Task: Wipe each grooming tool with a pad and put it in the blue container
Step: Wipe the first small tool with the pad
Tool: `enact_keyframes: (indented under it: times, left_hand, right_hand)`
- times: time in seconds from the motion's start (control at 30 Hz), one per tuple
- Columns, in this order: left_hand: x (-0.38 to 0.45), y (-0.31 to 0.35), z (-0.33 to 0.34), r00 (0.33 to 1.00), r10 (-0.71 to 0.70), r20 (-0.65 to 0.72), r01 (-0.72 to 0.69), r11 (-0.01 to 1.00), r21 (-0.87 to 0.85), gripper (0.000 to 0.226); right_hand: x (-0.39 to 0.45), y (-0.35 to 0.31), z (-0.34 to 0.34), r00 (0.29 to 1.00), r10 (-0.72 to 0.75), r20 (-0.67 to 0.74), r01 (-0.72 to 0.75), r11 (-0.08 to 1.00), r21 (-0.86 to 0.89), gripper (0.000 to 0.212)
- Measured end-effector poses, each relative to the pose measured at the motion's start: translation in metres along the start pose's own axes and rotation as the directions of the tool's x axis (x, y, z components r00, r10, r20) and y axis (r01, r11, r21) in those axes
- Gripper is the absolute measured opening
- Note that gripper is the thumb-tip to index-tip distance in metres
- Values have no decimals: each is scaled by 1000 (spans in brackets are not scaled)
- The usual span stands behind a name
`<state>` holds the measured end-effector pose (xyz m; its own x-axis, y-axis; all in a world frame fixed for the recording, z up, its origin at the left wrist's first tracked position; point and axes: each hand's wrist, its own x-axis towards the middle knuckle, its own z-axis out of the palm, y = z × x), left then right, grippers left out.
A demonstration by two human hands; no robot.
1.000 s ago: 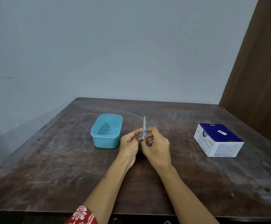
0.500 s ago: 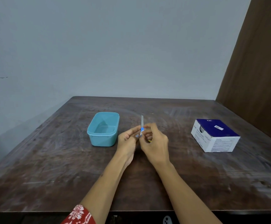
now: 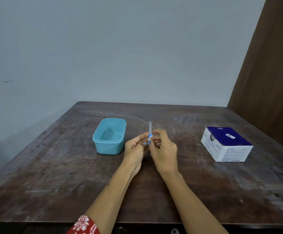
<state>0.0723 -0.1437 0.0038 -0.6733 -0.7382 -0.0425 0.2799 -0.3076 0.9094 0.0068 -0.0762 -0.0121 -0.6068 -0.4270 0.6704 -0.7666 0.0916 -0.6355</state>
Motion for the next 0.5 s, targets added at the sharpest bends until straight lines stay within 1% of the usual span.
enact_keyframes:
  times: [0.07, 0.13, 0.23, 0.3, 0.37, 0.43, 0.5]
  left_hand:
    - [-1, 0, 1, 1000, -4, 22, 3, 1000, 11, 31]
    - [-2, 0, 2, 1000, -6, 16, 6, 1000, -3, 29]
    - [0, 2, 0, 1000, -10, -18, 10, 1000, -13, 27]
    - [1, 1, -1, 999, 0, -34, -1, 1000, -19, 25]
    - [1, 0, -1, 999, 9, -53, -11, 999, -31, 21]
    - [1, 0, -2, 998, 15, -62, -18, 998, -52, 20]
    - [2, 0, -3, 998, 28, -55, -32, 997, -64, 22]
  right_hand:
    - [1, 0, 0, 998, 45, -36, -44, 999, 32, 31]
    - [1, -1, -1, 999, 17, -29, -16, 1000, 27, 32]
    - [-2, -4, -2, 999, -24, 36, 24, 1000, 8, 38]
    - [-3, -4, -2, 996, -27, 80, 26, 1000, 17, 40]
    - [-4, -5, -3, 995, -13, 94, 9, 999, 49, 38]
    - [-4, -6, -4, 998, 51, 36, -55, 991, 120, 35]
    - [-2, -7, -5, 989, 136, -65, -121, 973, 196, 34]
